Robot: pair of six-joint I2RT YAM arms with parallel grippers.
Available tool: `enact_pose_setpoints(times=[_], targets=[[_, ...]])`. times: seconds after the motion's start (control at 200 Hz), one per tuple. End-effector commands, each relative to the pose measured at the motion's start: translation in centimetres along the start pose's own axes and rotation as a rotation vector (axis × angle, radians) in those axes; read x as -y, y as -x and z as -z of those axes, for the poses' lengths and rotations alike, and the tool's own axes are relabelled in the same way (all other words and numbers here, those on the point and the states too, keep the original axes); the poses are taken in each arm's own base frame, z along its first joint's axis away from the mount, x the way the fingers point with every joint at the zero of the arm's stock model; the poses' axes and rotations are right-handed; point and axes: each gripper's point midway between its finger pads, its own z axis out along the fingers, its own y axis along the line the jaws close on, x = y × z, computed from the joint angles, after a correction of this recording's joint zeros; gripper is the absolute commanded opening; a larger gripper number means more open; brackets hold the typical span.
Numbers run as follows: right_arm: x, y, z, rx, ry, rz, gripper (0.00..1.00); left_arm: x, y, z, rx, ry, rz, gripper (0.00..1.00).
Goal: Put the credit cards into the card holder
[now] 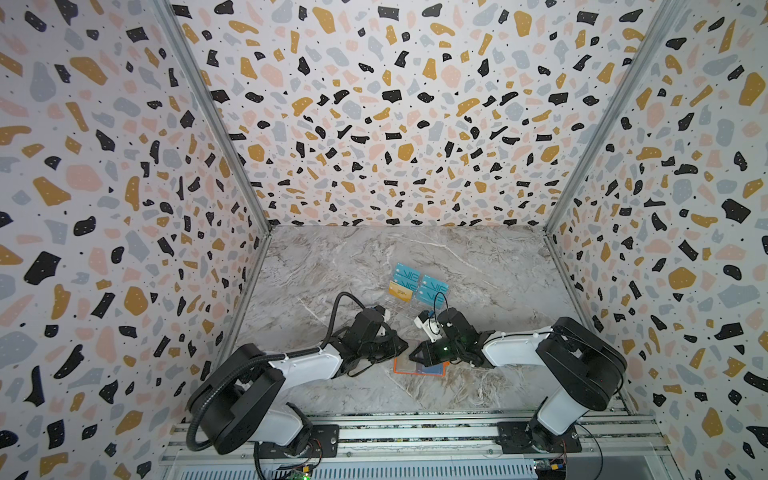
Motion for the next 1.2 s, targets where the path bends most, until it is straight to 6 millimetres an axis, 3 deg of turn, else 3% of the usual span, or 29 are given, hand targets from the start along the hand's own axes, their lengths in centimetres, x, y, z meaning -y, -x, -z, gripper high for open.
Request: enact_pose_setpoints(times=[0.0,0.26,0.37,0.611,0.746,0.871,1.196], targets=[[-1.4,1.9,0.3,0.051,0.020,0.025,0.08,0.5,-0.3,-0.5,0.000,-0.045,-0.011,0.12],[-2.8,4.6,2.4,0.109,-0.005,0.070,0.08,-1.8,-1.3,-1.0,-0.024,0.024,-0.003,0.12],[-3.1,7.3,3.6,0.133,-0.035,0.119,0.08,-3.2,-1.5,-1.1,-0.029,0.092,-0.017,0.12],[-2.5,14.9,4.5,0.153,-0.196,0.280,0.15,-3.7,-1.5,-1.3,-0.033,0.115,-0.037,0.13],[-2.3,18.9,3.7,0.160,-0.229,0.341,0.18,-3.4,-1.4,-1.2,-0.027,0.107,-0.042,0.14],[-1.5,21.2,2.3,0.131,-0.273,0.380,0.20,-3.0,-1.3,-0.9,-0.021,0.095,-0.041,0.14],[0.7,23.4,1.0,0.085,-0.387,0.431,0.23,-2.7,-1.2,-0.7,-0.016,0.081,-0.045,0.15]])
